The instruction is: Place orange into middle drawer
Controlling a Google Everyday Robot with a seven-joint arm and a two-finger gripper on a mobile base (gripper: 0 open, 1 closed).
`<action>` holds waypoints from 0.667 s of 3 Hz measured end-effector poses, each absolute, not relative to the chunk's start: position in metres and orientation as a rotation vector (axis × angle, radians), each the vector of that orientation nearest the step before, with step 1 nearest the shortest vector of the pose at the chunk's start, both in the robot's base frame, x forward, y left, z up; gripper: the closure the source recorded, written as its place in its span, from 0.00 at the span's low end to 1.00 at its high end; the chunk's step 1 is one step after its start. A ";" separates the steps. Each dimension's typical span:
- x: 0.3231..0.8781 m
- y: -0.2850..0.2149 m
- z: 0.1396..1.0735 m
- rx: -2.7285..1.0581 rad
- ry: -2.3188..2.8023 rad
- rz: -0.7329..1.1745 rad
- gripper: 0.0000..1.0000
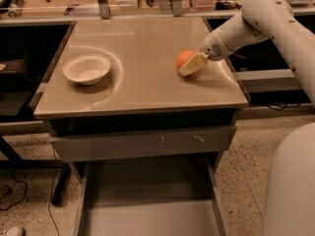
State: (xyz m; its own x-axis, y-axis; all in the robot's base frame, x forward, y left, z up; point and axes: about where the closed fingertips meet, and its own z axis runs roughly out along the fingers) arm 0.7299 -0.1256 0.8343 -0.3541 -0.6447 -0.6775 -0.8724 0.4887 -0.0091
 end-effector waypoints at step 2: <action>0.730 -0.126 0.834 -1.244 2.114 0.475 0.88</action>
Offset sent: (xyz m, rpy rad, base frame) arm 0.0000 0.0000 0.0000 0.0000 0.0000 0.0000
